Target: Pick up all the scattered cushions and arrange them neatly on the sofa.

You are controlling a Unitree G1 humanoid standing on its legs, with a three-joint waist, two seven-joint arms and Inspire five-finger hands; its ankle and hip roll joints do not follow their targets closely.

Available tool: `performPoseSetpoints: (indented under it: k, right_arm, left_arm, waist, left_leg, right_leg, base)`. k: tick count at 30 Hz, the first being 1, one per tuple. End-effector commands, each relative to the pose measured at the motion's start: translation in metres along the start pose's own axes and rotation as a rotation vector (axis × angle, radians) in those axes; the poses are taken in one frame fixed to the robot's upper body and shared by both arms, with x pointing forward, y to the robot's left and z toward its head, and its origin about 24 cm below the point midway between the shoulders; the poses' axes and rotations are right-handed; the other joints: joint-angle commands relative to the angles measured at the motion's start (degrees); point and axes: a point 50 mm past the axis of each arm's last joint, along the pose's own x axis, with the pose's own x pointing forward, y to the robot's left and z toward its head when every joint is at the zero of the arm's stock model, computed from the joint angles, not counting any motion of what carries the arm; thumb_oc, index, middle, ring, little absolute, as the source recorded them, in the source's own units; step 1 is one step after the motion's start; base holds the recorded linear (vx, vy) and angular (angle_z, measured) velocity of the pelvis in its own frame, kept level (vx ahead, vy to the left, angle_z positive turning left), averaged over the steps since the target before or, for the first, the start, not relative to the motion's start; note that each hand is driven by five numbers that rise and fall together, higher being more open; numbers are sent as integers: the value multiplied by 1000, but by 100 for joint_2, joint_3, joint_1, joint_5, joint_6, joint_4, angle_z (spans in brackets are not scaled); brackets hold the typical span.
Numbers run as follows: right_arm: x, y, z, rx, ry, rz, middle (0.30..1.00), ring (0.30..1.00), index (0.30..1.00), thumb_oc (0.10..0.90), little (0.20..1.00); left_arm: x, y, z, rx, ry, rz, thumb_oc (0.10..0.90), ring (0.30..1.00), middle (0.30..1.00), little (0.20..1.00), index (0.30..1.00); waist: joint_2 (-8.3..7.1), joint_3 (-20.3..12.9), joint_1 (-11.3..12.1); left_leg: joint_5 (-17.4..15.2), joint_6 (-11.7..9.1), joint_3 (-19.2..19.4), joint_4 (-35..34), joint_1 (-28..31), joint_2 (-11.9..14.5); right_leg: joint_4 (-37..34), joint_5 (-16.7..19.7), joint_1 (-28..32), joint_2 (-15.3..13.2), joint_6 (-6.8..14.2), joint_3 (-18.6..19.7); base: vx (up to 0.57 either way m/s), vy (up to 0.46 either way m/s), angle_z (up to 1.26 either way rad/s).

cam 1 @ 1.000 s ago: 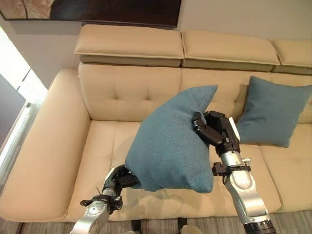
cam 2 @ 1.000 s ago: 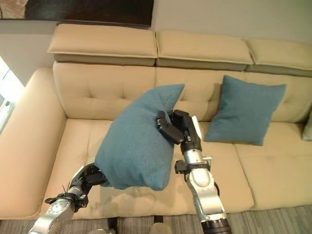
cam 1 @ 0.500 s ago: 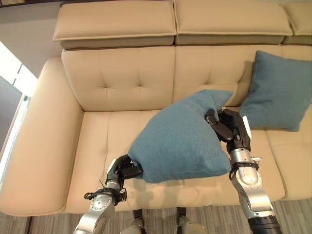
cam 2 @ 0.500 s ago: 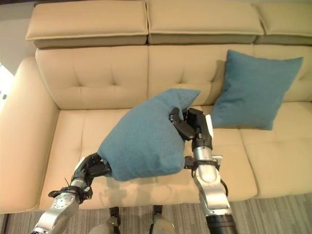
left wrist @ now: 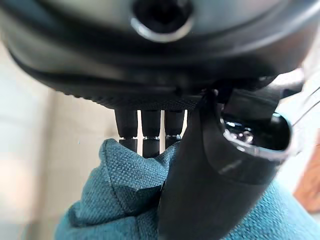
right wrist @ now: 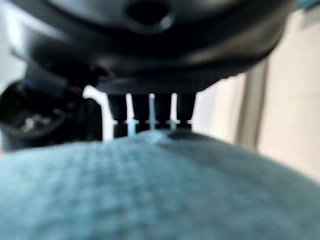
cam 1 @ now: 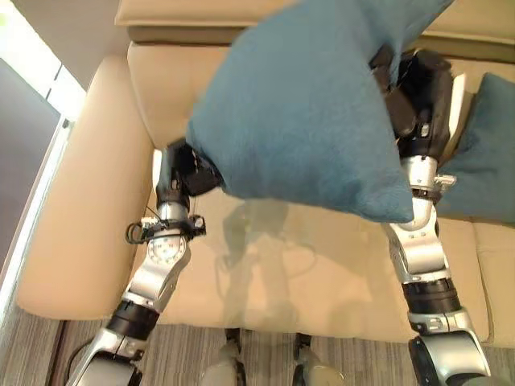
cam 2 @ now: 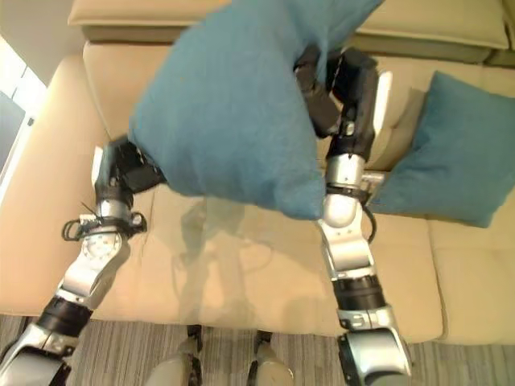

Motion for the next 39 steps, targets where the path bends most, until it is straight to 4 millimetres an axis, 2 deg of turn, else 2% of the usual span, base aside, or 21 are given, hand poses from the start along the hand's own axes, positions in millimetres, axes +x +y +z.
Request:
performPoseSetpoints:
  k: [1, 2, 3, 4, 5, 7, 9, 11, 12, 15, 17, 20, 21, 22, 23, 24, 26, 28, 29, 33, 39]
  right_arm:
    - [32, 29, 53, -23, -309, 32, 300, 300, 300, 400, 300]
    - [40, 29, 49, -68, -291, 26, 300, 300, 300, 400, 300]
    - [60, 26, 41, -132, -229, -18, 300, 300, 300, 400, 300]
    - [62, 26, 42, -131, -234, -20, 300, 300, 300, 400, 300]
    - [84, 21, 34, -185, -153, -48, 422, 422, 422, 482, 422]
    - [96, 17, 31, -242, -108, -40, 900, 900, 900, 800, 900]
    - [109, 13, 34, -281, -84, -30, 900, 900, 900, 800, 900]
    - [127, 3, 37, -304, -11, -58, 900, 900, 900, 800, 900]
    - [132, 0, 40, -283, 3, -69, 900, 900, 900, 800, 900]
    - [135, -5, 43, -259, 19, -77, 900, 900, 900, 800, 900]
    - [133, -5, 40, -275, 22, -40, 900, 900, 900, 800, 900]
    - [132, -5, 38, -280, 25, -27, 900, 900, 900, 800, 900]
    - [128, -7, 31, -287, 45, -17, 900, 900, 900, 800, 900]
    - [128, -7, 30, -287, 45, -17, 900, 900, 900, 800, 900]
    - [125, -9, 27, -296, 52, -9, 900, 900, 900, 800, 900]
    - [119, -16, 17, -312, 73, -4, 900, 900, 900, 800, 900]
    - [108, -26, 0, -330, 121, 1, 900, 900, 900, 800, 900]
    - [98, -32, -15, -348, 171, 17, 900, 900, 900, 800, 900]
    - [98, -32, -16, -349, 172, 17, 900, 900, 900, 800, 900]
    - [62, -41, -57, -375, 308, 71, 900, 900, 900, 800, 900]
    - [37, -46, -74, -373, 352, 87, 900, 900, 900, 800, 900]
  left_arm:
    - [16, -55, 164, -194, -803, -174, 400, 300, 300, 300, 300]
    - [22, -58, 167, -184, -802, -174, 400, 300, 300, 300, 300]
    - [38, -65, 177, -139, -802, -152, 400, 300, 300, 300, 300]
    - [38, -66, 179, -140, -807, -152, 400, 300, 300, 300, 300]
    - [54, -71, 189, -105, -794, -129, 400, 300, 300, 300, 300]
    - [65, -72, 195, -73, -781, -106, 400, 300, 300, 300, 300]
    - [71, -75, 203, -64, -778, -114, 400, 300, 300, 300, 300]
    - [88, -86, 208, -8, -719, -109, 706, 759, 759, 759, 759]
    - [94, -88, 209, 26, -694, -113, 800, 900, 900, 900, 900]
    - [101, -94, 195, 80, -609, -150, 800, 900, 900, 900, 900]
    - [100, -99, 172, 92, -534, -202, 800, 900, 900, 900, 900]
    - [97, -102, 163, 93, -511, -227, 800, 900, 900, 900, 900]
    - [91, -107, 138, 79, -439, -267, 800, 900, 900, 900, 900]
    - [91, -107, 138, 79, -439, -267, 800, 900, 900, 900, 900]
    - [86, -109, 124, 75, -404, -291, 800, 900, 900, 900, 900]
    - [76, -110, 100, 80, -342, -322, 800, 900, 900, 900, 900]
    - [67, -106, 73, 93, -269, -338, 800, 900, 900, 900, 900]
    - [59, -105, 52, 88, -200, -346, 800, 900, 900, 900, 900]
    - [59, -105, 52, 88, -199, -347, 800, 900, 900, 900, 900]
    - [40, -89, 5, 66, -34, -332, 800, 900, 900, 900, 900]
    - [38, -63, -5, 164, -28, -320, 800, 900, 900, 900, 900]
  waist:
    - [-222, -396, 118]
    - [-245, -377, 139]
    - [-280, -316, 174]
    - [-278, -305, 172]
    - [-314, -294, 191]
    - [-328, -263, 199]
    - [-327, -218, 193]
    - [-324, -122, 150]
    - [-310, -93, 114]
    - [-285, -9, 46]
    - [-287, 36, 0]
    - [-282, 38, -7]
    - [-273, 76, -22]
    - [-274, 74, -21]
    - [-270, 94, -32]
    - [-264, 130, -49]
    - [-249, 170, -77]
    - [-248, 184, -85]
    - [-249, 176, -83]
    - [-223, 294, -110]
    - [-197, 292, -121]
  left_leg:
    - [-547, -298, -165, 7, -50, -38]
    - [-558, -313, -180, 7, -94, -36]
    - [-502, -364, -209, 7, -266, -37]
    - [-465, -360, -212, 7, -304, -39]
    - [-475, -395, -227, 7, -447, -36]
    - [-432, -419, -233, 7, -580, -45]
    - [-403, -436, -234, 7, -694, -42]
    - [-322, -461, -289, 7, -954, -58]
    - [-316, -456, -301, 7, -1036, -71]
    - [-284, -469, -331, 7, -1213, -69]
    - [-266, -462, -327, 7, -1320, -83]
    - [-269, -456, -308, 7, -1326, -86]
    - [-267, -455, -288, 7, -1328, -83]
    - [-267, -455, -288, 7, -1329, -83]
    - [-270, -457, -282, 7, -1329, -87]
    - [-265, -459, -269, 7, -1352, -99]
    - [-270, -457, -259, 7, -1366, -99]
    - [-268, -461, -241, 7, -1374, -95]
    - [-269, -461, -240, 7, -1376, -95]
    - [-257, -466, -199, 7, -1342, -74]
    - [-262, -471, -170, 7, -1289, -44]
  right_leg:
    - [194, -671, -129, 134, 219, 296]
    - [173, -666, -171, 143, 230, 297]
    - [64, -574, -302, 170, 248, 303]
    - [59, -541, -334, 169, 243, 300]
    - [26, -524, -480, 181, 290, 310]
    - [26, -486, -614, 200, 326, 302]
    - [26, -474, -730, 215, 339, 312]
    - [26, -428, -970, 246, 361, 319]
    - [26, -401, -1060, 254, 371, 331]
    - [26, -367, -1252, 263, 388, 323]
    - [26, -342, -1365, 264, 386, 334]
    - [26, -331, -1400, 265, 381, 340]
    - [26, -331, -1420, 259, 375, 344]
    - [26, -331, -1421, 259, 375, 344]
    - [26, -319, -1433, 254, 372, 350]
    - [26, -301, -1463, 249, 374, 352]
    - [26, -286, -1489, 236, 370, 356]
    - [26, -282, -1498, 227, 372, 344]
    - [26, -282, -1500, 227, 372, 344]
    - [26, -277, -1498, 233, 362, 356]
    - [26, -288, -1461, 240, 361, 369]
  base:
    - [15, -40, 16]
    - [4, -68, 18]
    - [-4, -54, 15]
    - [-3, -64, 16]
    - [-15, -25, 11]
    - [-4, -46, 8]
    - [-8, -46, 4]
    - [-7, -47, 8]
    - [-10, -21, 11]
    - [2, -4, 5]
    - [8, -7, -4]
    - [0, 0, 0]
    - [0, 0, 0]
    - [1, 11, 3]
    - [0, 0, 0]
    - [0, 0, 0]
    - [-1, 7, -2]
    - [0, 0, 0]
    - [0, 0, 0]
    - [-46, 4, -4]
    - [-36, 0, 10]
